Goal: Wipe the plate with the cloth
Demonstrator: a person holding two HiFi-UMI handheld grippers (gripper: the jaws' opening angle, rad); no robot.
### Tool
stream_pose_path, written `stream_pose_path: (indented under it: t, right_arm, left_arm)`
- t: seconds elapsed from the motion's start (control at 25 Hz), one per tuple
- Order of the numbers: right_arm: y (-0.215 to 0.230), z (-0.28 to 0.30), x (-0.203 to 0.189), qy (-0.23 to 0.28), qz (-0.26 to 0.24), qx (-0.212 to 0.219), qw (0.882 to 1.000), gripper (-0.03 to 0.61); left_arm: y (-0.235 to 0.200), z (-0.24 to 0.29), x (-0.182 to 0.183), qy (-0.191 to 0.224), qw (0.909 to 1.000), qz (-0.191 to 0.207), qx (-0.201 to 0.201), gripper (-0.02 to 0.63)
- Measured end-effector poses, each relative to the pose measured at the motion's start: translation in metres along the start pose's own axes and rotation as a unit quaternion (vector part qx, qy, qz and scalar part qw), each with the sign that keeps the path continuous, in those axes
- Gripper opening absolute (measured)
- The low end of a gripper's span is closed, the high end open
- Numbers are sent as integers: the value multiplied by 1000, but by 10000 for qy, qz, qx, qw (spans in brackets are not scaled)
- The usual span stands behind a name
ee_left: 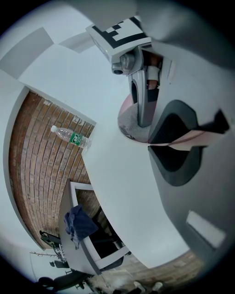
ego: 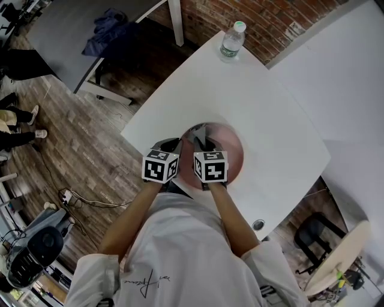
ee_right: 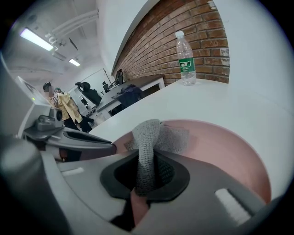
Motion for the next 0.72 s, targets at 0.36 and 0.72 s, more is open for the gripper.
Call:
stream_pose_path:
  t: [0.36,0.72]
  right_arm:
    - [-15,1,-5,-148,-206,236,9994,31]
    - [-22,1,-9,-339,-231,587,9974,32]
  left_arm:
    - [1,-2,-1,20,10000,-34,-3,29]
    - [1,-2,0,19,10000,-53,0,29]
Point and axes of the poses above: the fingertips, and each gripper's own axes: z forward along the fingers, y to its right, x out of its top, the point moved 7 cm from there along -z, backward along the fingers
